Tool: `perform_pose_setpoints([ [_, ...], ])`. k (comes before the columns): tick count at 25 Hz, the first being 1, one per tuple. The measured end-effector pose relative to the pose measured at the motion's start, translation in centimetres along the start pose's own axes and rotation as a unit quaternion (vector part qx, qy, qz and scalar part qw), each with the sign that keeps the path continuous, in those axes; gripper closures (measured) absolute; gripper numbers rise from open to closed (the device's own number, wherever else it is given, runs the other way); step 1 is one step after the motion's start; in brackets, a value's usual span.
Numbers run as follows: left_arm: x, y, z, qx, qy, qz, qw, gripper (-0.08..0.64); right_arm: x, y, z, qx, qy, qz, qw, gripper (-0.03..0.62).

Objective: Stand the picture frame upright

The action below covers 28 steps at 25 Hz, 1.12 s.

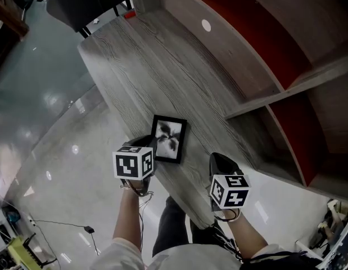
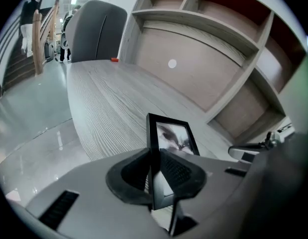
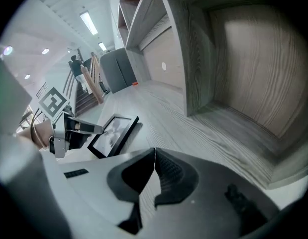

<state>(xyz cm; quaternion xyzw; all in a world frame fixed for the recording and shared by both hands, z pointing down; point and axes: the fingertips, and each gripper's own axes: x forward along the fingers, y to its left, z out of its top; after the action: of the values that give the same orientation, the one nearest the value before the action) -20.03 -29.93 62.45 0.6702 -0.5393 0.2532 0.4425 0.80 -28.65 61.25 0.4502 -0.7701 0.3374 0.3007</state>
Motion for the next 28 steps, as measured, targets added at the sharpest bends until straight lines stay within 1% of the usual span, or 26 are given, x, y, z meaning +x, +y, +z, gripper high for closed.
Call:
perform_pose_setpoints([
  [6,-1.6,-1.9,-0.7,0.003,-0.036,-0.002,0.9993,0.488,-1.6,0.0,-0.6,0.006,-0.013,-0.008,1.0,0.56],
  [10,-2.7,-3.5,-0.8,0.018,-0.05,-0.013,0.9985,0.488,-3.0,-0.2,-1.0,0.011,-0.024,-0.018,0.999,0.56],
  [15,-3.9,-6.0,-1.5,0.047,-0.053,-0.029,0.9971,0.488,-5.6,-0.9,-1.9,0.027,-0.042,-0.039,0.998,0.56],
  [19,-4.1,-8.7,-2.0,0.07,-0.055,-0.048,0.9949,0.488,-7.9,-2.4,-3.0,0.046,-0.055,-0.064,0.995,0.56],
  [24,-4.5,-12.9,-2.7,0.101,-0.048,-0.079,0.9906,0.487,-11.4,-4.4,-4.1,0.074,-0.075,-0.097,0.99,0.56],
  [28,-4.6,-15.9,-2.8,0.132,-0.044,-0.096,0.9857,0.487,-13.9,-5.9,-4.4,0.097,-0.096,-0.118,0.984,0.56],
])
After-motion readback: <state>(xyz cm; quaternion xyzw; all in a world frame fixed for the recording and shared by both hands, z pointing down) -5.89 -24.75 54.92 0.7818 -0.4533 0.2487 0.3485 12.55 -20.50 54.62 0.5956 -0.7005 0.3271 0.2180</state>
